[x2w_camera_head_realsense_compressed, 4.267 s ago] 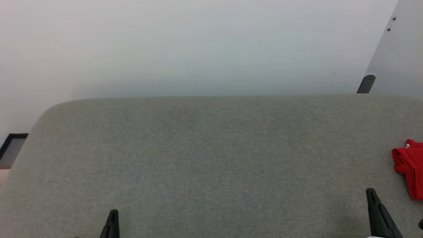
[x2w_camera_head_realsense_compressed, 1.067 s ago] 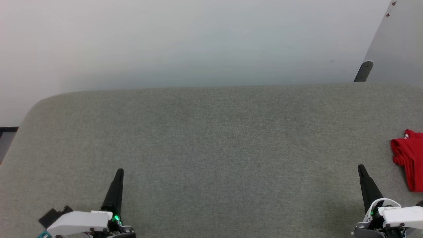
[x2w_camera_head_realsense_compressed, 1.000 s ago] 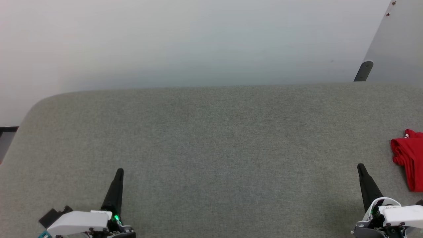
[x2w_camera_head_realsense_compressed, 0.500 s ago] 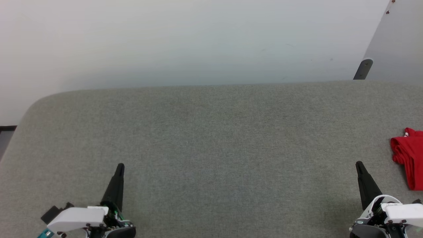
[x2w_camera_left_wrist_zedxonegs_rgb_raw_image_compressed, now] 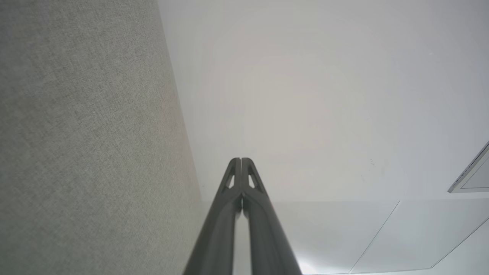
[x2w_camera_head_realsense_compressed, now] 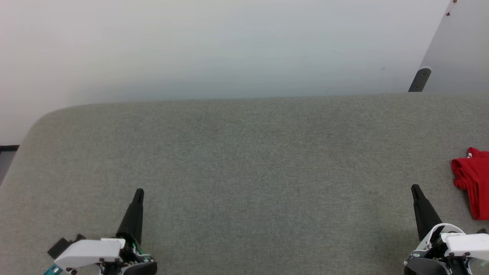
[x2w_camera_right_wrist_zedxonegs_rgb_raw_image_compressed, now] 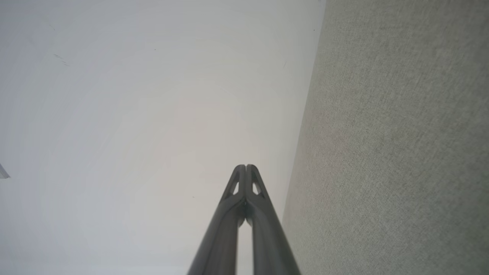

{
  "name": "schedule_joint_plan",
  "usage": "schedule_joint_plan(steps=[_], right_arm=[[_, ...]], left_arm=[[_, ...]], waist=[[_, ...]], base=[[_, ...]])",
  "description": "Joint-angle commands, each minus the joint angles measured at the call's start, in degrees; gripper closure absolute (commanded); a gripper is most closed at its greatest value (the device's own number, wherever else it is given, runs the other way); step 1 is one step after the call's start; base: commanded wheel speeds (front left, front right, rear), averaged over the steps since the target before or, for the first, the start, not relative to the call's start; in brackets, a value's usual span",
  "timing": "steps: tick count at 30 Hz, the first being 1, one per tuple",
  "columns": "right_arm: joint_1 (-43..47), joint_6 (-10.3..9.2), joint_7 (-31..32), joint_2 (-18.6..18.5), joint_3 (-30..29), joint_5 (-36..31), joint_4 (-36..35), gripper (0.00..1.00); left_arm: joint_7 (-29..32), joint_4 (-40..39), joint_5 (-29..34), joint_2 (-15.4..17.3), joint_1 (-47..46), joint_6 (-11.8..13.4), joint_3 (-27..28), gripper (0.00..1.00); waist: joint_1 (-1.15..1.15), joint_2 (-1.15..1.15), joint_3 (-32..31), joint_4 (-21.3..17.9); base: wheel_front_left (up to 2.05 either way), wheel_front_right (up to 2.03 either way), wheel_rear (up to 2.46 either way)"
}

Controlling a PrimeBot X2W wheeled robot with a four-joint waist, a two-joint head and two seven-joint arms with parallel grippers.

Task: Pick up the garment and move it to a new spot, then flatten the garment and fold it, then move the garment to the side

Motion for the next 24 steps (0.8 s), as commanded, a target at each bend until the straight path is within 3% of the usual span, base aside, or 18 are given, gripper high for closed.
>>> schedule_joint_plan(steps=[1,24], right_arm=[[-0.23,-0.02,0.09,0.12,-0.21,0.16,0.03,1.00],[-0.25,-0.02,0.29,0.28,-0.38,-0.08,0.05,1.00]], left_arm=[[0.15,0.08,0.05,-0.11,-0.60,-0.32,0.21,1.00],[0.16,0.08,0.17,-0.16,-0.61,-0.32,0.30,1.00]], waist=[[0.00,0.00,0.00,0.00],[0.00,0.00,0.00,0.00]], base=[[0.00,0.00,0.00],[0.00,0.00,0.00]])
